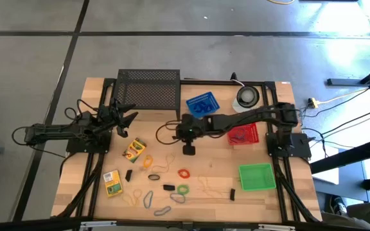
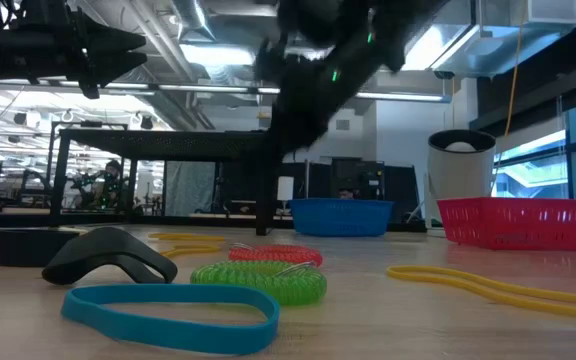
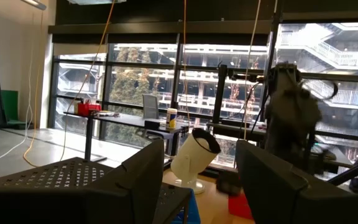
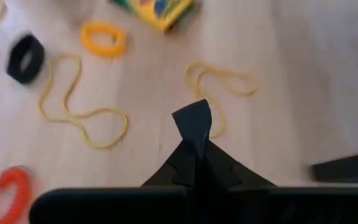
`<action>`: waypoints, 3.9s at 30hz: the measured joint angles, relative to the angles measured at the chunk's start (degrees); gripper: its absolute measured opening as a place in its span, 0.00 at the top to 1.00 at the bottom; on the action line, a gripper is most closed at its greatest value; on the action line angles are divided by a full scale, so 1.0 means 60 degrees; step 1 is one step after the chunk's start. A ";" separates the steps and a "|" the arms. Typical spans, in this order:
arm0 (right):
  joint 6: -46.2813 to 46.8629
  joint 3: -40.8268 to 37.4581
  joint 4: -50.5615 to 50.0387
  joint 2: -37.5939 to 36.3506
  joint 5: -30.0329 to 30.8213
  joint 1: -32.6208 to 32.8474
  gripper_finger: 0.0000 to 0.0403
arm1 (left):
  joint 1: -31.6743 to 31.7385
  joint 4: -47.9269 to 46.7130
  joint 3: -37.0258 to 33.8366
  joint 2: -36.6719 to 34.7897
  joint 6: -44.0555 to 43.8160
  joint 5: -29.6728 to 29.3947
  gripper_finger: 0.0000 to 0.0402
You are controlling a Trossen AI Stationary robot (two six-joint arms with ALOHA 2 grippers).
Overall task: Pick & Place Office Desk Supplies
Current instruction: Put the black arm band into the red bin, then put the orange wrist coil into the blue bin
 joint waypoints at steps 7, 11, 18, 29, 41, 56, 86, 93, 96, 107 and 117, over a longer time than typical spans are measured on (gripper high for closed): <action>0.0064 -0.1029 0.0297 -0.1879 0.2445 0.0595 0.98 | 0.0001 0.0004 -0.0002 -0.0002 0.0000 0.0000 0.52; 0.0432 -0.2293 0.1680 -0.2999 0.3190 0.0989 0.97 | 0.0002 0.0000 0.0000 -0.0004 0.0000 -0.0006 0.52; 0.0539 -0.4646 0.5833 -0.4336 0.3474 0.1674 0.97 | -0.0001 -0.0014 0.0000 -0.0004 0.0000 -0.0004 0.52; 0.1841 -0.5782 0.4340 -0.5421 0.4587 0.2334 0.97 | 0.0001 -0.0015 0.0000 -0.0004 0.0000 -0.0004 0.52; 0.7788 -0.5786 -0.3017 -0.7282 0.4987 0.2784 0.97 | -0.0001 -0.0022 0.0000 0.0000 0.0000 0.0000 0.52; 1.1873 -0.5786 -0.5667 -0.6857 0.3705 0.2827 0.96 | 0.0000 -0.0024 0.0000 0.0000 0.0000 0.0000 0.52; 1.3577 -0.5782 -0.7102 -0.6813 0.4465 0.2809 0.53 | -0.0001 -0.0022 0.0000 0.0000 0.0000 0.0000 0.52; 1.3421 -0.5768 -0.6766 -0.6811 0.4465 0.2809 0.54 | 0.0002 -0.0022 0.0000 0.0000 0.0000 0.0000 0.52; 1.2971 -0.5501 -0.6726 -0.6810 0.4468 0.2809 0.56 | 0.0002 -0.0022 0.0000 0.0000 0.0000 0.0000 0.52; 0.8728 -0.4391 -0.2607 -0.6810 0.5791 0.2809 0.59 | 0.0002 -0.0022 0.0000 0.0000 0.0000 0.0000 0.52; 0.4738 -0.4395 0.1012 -0.6113 0.5818 0.2809 0.59 | 0.0002 -0.0059 0.0000 -0.0003 0.0000 -0.0003 0.52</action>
